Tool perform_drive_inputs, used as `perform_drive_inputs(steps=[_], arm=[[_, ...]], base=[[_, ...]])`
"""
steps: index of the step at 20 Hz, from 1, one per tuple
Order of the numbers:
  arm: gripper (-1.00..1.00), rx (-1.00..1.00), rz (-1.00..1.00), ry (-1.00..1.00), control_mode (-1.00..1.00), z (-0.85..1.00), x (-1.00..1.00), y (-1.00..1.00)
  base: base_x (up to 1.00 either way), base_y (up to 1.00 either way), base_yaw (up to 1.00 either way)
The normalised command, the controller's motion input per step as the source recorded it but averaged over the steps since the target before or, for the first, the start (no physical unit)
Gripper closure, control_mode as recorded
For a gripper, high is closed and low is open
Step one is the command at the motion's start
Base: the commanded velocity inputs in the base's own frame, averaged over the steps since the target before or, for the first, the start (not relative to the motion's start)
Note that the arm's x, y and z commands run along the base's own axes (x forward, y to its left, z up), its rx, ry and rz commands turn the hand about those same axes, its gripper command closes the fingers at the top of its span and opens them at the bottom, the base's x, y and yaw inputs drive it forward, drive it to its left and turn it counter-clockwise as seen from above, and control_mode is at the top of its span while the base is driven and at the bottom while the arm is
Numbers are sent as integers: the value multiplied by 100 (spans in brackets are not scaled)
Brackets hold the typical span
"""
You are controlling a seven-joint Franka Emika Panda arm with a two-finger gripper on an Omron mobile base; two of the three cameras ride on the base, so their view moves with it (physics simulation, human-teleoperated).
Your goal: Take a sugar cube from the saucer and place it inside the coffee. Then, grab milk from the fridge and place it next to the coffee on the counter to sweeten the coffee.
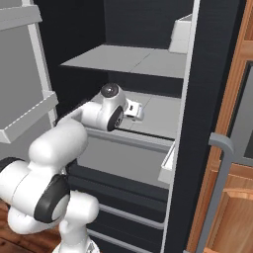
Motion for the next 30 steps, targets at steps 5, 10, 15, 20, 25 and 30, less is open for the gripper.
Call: perform_drive_inputs(steps=[5, 10, 15, 20, 25, 30], arm=[[-100, 0, 0, 0, -100, -17, 43, -1], [-100, 0, 0, 0, -100, -8, 36, -19], [-100, 0, 0, 0, -100, -14, 38, -18], [-100, 0, 1, 0, -100, -11, 33, -6], [-100, 0, 1, 0, -100, -15, 36, 0], [-100, 0, 0, 0, -100, -15, 41, 0]], base=[[0, 0, 0], [0, 0, 0], [0, 0, 0], [0, 0, 0], [0, 0, 0], [0, 0, 0]])
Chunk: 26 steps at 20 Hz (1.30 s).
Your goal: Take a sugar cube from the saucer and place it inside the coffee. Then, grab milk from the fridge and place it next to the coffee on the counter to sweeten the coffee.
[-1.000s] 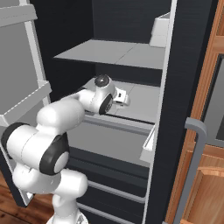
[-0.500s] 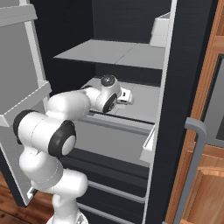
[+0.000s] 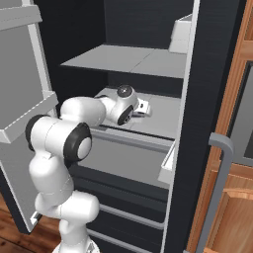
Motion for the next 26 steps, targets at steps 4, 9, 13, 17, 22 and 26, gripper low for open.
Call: perform_drive_inputs(steps=[4, 9, 13, 17, 22, 26], arm=[[-100, 0, 0, 0, -100, -11, 38, 0], [-100, 0, 0, 0, -100, -10, 28, 0], [-100, 0, 0, 0, -100, -10, 27, 0], [-100, 0, 0, 0, -100, -12, 26, 0], [100, 0, 0, -2, -100, -12, 5, 0], [100, 0, 0, -2, -100, -5, 0, 0]], base=[[0, 0, 0], [0, 0, 0], [0, 0, 0], [0, 0, 0], [0, 0, 0], [0, 0, 0]])
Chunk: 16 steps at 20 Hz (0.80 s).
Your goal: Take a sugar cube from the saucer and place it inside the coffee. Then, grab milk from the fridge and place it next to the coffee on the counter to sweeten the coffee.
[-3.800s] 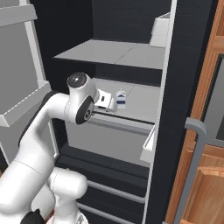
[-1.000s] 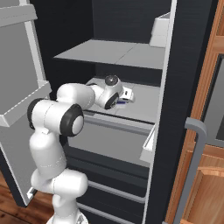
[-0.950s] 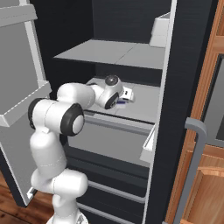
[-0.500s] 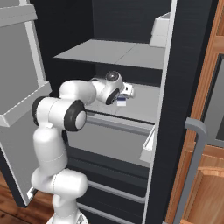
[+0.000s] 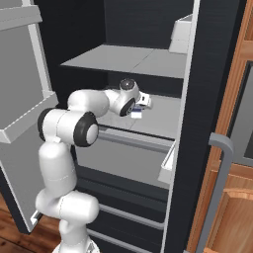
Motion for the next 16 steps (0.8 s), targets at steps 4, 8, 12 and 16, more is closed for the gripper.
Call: perform_drive_inputs(steps=[4, 8, 12, 16], arm=[[100, 0, 0, -13, -100, 0, -71, 0], [100, 0, 0, -19, -100, 14, -100, 1], [100, 0, 0, -17, -100, 40, -100, 0], [100, 2, -4, -4, -100, 52, -100, 0]], base=[[0, 0, 0], [0, 0, 0], [0, 0, 0], [0, 0, 0]])
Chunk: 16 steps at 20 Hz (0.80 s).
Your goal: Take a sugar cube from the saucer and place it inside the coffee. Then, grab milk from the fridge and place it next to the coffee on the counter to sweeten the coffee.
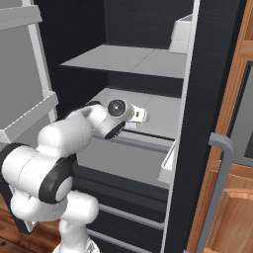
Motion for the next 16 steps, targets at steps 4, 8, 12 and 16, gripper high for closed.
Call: perform_drive_inputs(steps=[4, 8, 12, 16], arm=[[100, 5, -7, 0, -100, 52, -100, 0], [100, 4, -6, 0, -100, 53, -100, 0], [100, 5, -7, 0, -100, 54, -100, 0], [100, 5, -3, 0, -100, 54, -100, 0]], base=[[0, 0, 0], [0, 0, 0], [0, 0, 0], [0, 0, 0]])
